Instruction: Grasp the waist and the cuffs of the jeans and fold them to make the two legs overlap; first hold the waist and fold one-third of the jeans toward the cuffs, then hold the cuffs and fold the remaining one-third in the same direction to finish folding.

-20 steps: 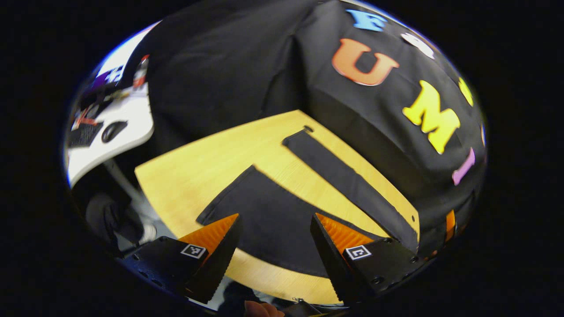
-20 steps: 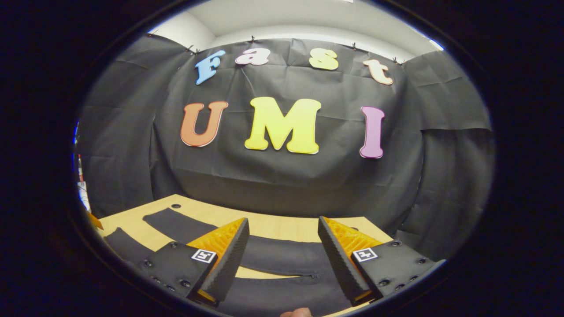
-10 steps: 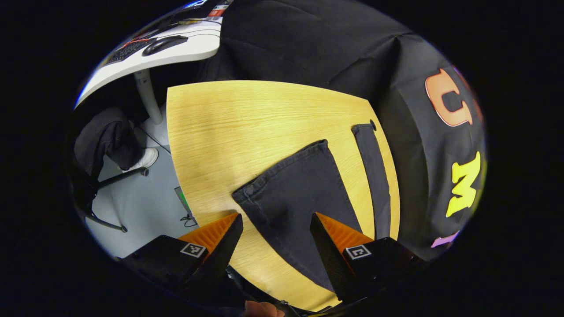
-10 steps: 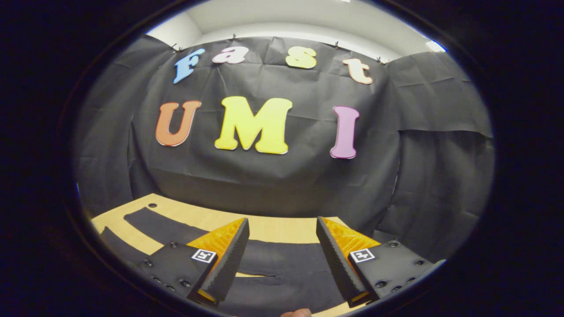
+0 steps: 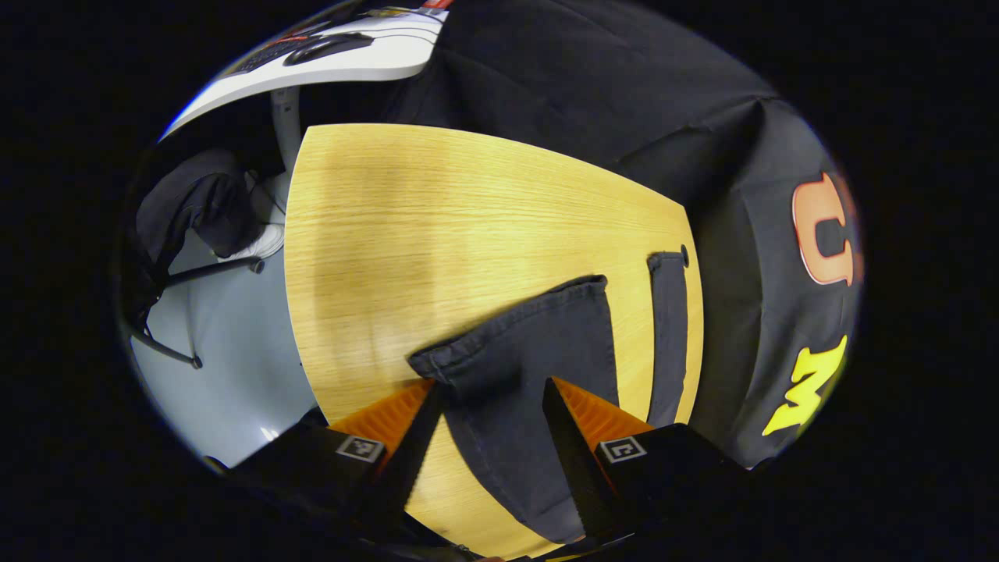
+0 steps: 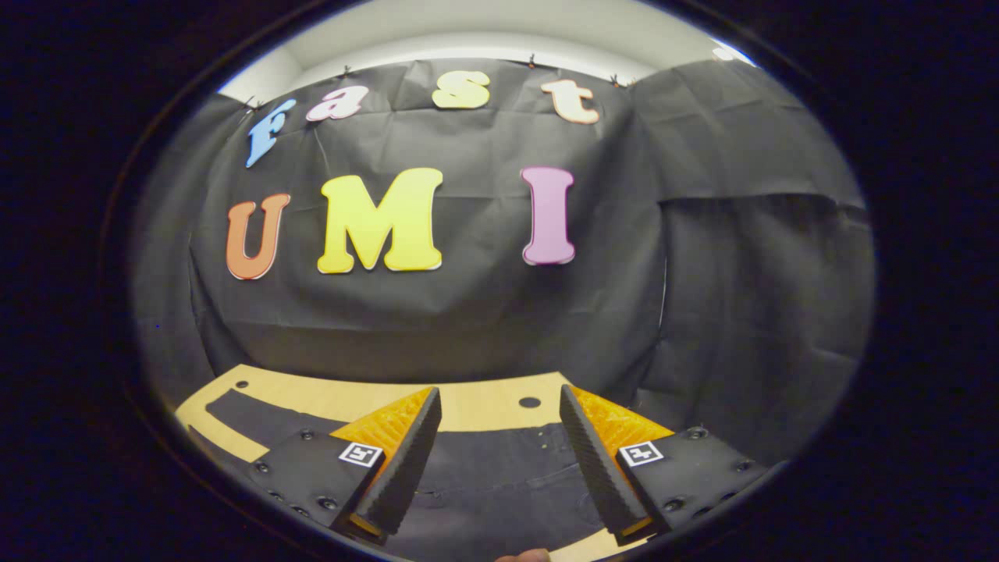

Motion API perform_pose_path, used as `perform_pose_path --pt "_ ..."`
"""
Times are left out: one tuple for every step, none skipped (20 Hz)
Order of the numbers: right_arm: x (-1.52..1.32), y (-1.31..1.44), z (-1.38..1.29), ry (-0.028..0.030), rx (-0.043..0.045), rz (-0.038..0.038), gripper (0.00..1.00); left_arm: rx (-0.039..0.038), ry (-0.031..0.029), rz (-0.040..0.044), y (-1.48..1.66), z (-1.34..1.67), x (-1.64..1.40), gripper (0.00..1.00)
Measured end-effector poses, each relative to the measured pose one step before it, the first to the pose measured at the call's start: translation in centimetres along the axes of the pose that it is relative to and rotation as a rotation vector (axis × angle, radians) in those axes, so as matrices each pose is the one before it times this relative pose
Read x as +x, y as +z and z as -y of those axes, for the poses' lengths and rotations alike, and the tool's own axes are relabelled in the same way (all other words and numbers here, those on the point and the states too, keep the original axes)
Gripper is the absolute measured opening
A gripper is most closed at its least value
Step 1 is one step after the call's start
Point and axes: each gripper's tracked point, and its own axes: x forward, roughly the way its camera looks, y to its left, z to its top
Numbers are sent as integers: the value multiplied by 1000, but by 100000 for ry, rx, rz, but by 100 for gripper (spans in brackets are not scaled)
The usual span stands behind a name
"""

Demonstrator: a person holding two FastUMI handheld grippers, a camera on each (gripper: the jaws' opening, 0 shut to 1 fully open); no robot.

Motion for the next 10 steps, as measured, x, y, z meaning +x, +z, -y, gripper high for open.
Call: perform_pose_path --pt "649 -897 255 1843 3771 -5348 93 -831 -178 1037 408 161 -241 79" --pt "658 -889 477 1618 4816 -5277 95 -360 1812 -504 -238 -292 132 70" --pt "711 -664 609 551 5615 -4926 96 -318 97 1029 1 21 145 66" --pt "890 -911 904 -669 5397 -4983 93 -468 1765 170 87 -154 268 54" --pt "778 -614 944 -432 5354 -4889 98 -757 -214 114 -159 3 211 49" --pt "856 -786 1298 -1314 5525 -5079 98 -2294 -985 52 49 279 364 27" --pt "930 -573 1372 -1352 6643 -4699 93 -2451 42 -97 -34 214 137 19" --pt "791 -428 1554 -2438 7530 -4800 93 -1251 -328 326 91 94 -22 12" --pt "773 -317 2226 -3613 8179 -4097 98 -598 470 628 -168 111 138 9" --pt "689 -343 2598 -3890 7972 -5145 98 170 558 526 132 26 -63 4"
